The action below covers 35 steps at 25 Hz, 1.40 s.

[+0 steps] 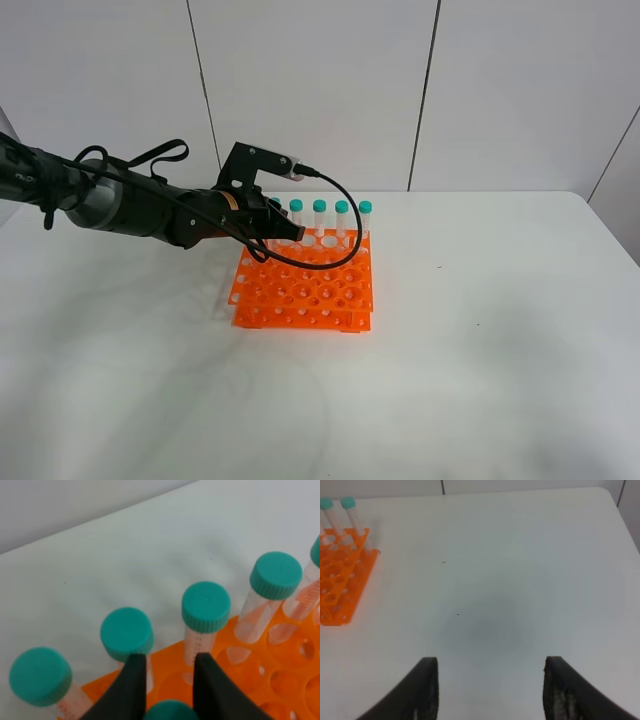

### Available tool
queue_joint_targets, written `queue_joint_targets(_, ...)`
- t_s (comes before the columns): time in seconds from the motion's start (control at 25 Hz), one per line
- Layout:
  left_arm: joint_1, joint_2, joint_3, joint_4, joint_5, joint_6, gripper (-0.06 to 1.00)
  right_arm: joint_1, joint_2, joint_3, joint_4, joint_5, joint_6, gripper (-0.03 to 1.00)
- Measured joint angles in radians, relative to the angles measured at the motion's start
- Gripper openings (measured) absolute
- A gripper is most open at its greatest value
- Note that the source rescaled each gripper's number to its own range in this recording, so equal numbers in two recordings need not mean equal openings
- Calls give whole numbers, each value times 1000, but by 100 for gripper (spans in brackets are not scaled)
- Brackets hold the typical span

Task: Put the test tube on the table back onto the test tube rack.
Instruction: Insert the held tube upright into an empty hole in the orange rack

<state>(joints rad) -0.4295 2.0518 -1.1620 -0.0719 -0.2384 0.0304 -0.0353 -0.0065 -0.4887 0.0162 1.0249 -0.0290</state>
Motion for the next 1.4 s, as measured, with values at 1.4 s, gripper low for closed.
queue_joint_targets(1.4, 0, 1, -10, 7, 26, -18, 0, 0, 0, 0, 0, 0, 0, 47)
